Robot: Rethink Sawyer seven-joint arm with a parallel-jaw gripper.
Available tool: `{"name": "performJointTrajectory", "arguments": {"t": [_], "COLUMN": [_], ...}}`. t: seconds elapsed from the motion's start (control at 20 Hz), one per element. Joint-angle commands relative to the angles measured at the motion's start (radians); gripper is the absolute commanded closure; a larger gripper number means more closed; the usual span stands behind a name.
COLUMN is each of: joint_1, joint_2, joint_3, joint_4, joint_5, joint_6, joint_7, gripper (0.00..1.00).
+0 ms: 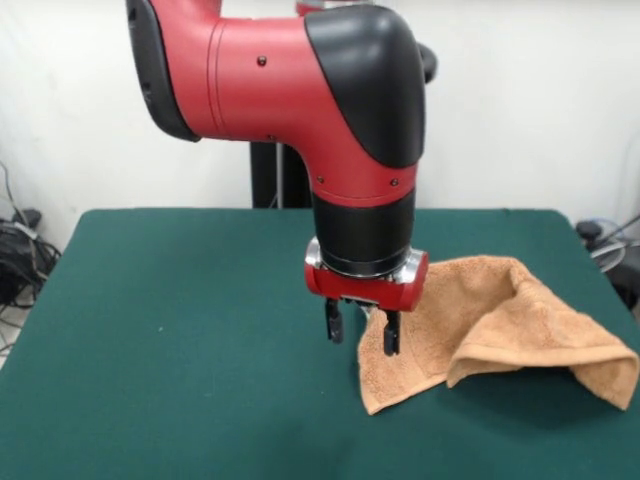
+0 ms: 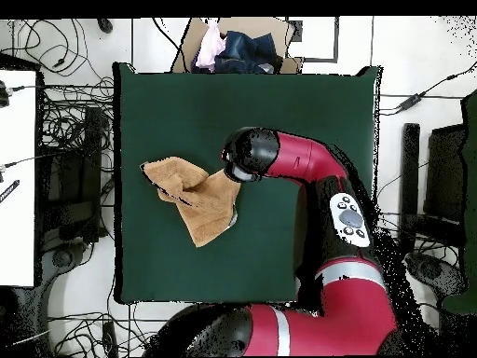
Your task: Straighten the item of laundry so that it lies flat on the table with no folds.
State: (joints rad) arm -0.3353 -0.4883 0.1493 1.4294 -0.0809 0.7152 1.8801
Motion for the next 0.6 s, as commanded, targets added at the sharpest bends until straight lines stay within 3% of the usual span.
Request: {"name": "performJointTrajectory", "arguments": {"t": [0.05, 0.6], "joint_1": [-0.004, -0.001], "joint_2": [0.043, 0.116], "joint_3": [0.105, 0.109], "joint_4": [0.118, 0.124], "joint_5": [-0.004, -0.03], "joint_6": [-0.103, -0.24], "joint_7": [0.027, 0.035], "gripper": [0.0, 0.0]}}
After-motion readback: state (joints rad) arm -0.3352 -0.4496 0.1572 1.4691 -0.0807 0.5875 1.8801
